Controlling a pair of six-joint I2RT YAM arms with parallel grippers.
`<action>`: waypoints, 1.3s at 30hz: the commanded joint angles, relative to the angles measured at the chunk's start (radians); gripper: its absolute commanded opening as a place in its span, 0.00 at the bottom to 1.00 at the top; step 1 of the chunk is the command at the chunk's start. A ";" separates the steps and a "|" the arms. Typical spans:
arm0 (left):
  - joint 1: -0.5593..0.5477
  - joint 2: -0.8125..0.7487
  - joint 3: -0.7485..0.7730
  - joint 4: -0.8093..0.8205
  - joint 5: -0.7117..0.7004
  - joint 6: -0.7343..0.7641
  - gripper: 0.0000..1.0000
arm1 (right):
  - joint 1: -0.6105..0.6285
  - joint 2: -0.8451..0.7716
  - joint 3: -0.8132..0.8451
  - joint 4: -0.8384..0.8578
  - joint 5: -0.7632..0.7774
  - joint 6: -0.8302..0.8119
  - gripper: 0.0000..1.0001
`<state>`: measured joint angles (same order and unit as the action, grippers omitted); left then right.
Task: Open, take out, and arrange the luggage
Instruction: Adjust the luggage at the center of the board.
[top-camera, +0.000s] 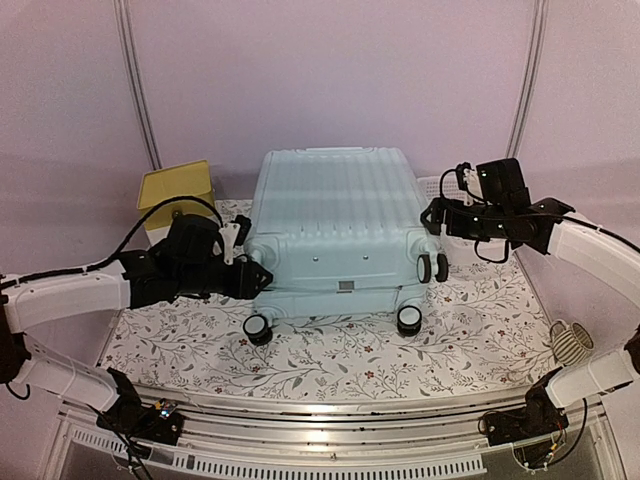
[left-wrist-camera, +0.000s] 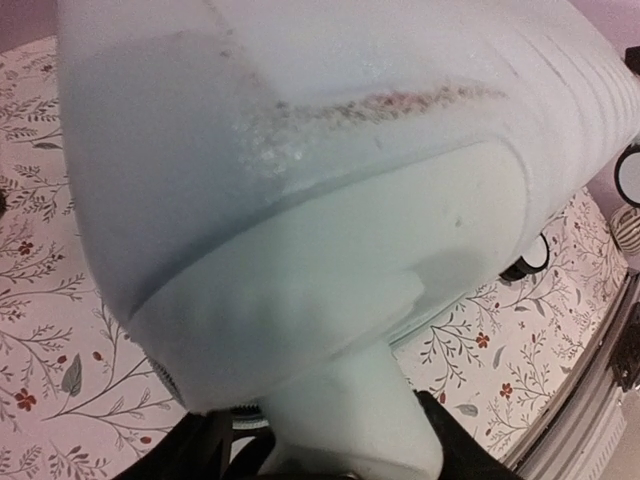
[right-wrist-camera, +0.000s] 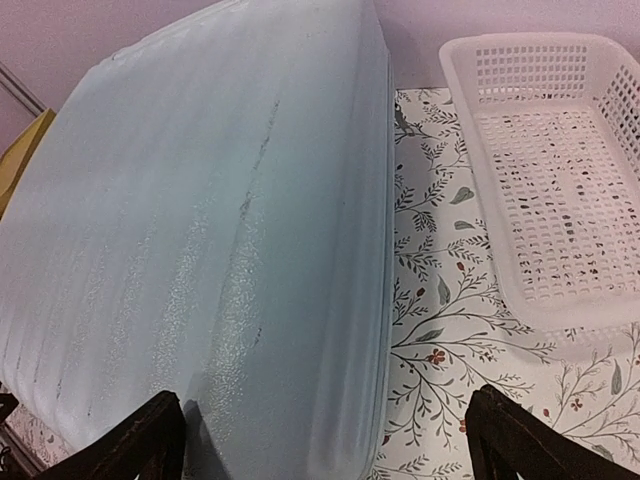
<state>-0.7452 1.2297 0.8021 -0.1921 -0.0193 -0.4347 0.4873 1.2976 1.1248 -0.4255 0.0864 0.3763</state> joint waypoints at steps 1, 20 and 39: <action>0.010 0.031 0.017 0.072 -0.008 0.013 0.62 | -0.036 -0.005 0.011 -0.061 -0.037 -0.002 0.99; 0.085 -0.216 0.104 -0.149 -0.054 0.002 0.98 | -0.054 -0.049 0.010 -0.060 -0.029 -0.062 0.99; 0.418 0.113 0.179 0.151 0.476 -0.015 0.96 | -0.197 0.025 -0.061 0.203 -0.657 -0.024 0.99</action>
<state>-0.3378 1.2831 0.9188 -0.1406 0.3397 -0.4641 0.2901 1.3094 1.0969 -0.3202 -0.3573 0.3454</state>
